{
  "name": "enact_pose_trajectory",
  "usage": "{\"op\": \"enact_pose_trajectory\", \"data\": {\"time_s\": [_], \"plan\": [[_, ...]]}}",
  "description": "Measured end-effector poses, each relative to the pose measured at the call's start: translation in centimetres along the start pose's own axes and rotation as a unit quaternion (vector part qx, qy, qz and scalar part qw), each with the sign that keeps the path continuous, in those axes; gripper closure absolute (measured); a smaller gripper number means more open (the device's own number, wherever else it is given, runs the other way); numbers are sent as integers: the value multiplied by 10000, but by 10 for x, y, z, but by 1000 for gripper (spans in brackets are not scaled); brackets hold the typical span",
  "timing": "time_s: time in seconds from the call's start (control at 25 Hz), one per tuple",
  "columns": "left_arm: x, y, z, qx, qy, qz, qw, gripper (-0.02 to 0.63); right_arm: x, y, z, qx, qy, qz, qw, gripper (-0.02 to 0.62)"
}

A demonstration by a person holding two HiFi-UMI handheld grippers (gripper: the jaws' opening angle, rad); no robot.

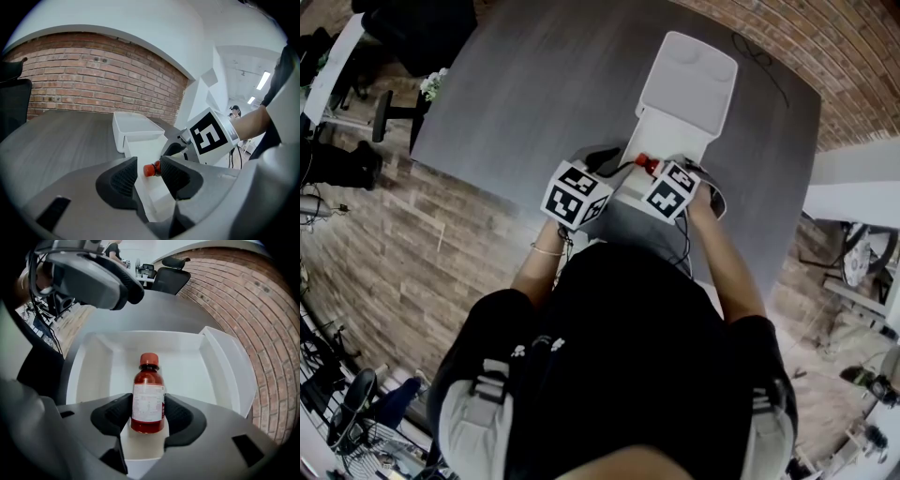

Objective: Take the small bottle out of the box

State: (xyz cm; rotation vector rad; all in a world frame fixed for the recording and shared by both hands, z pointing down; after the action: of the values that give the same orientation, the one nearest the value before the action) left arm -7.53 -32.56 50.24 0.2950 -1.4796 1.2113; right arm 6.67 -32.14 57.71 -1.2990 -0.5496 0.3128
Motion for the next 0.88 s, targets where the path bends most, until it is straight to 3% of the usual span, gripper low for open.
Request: {"op": "enact_pose_trajectory", "data": {"time_s": [0.28,0.56,0.88], "plan": [[-1,9,1,-156,12,-72,9999,463,5,2,3,238,126,-335,9991,379],[-2,25,10,-391,109,-248,9989,518,4,24,-4,227,-965,-1382,9854,382],[-8,26,9,-473,142,-374,9981,595,8,55,-6,382,-1536,-2132,9641,382]]}}
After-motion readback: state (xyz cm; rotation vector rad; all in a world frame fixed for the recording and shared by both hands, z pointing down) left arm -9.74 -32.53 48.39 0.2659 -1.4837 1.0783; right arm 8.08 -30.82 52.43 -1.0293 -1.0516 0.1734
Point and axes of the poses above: the fingertips, and each gripper's own axes: y backward along the fingers, z to its left, x out of its underside, the point moved 7 cm from there along y, backward along the fingers, and after that the axes turned 5 degrees about -y, right-handed, at the moved point
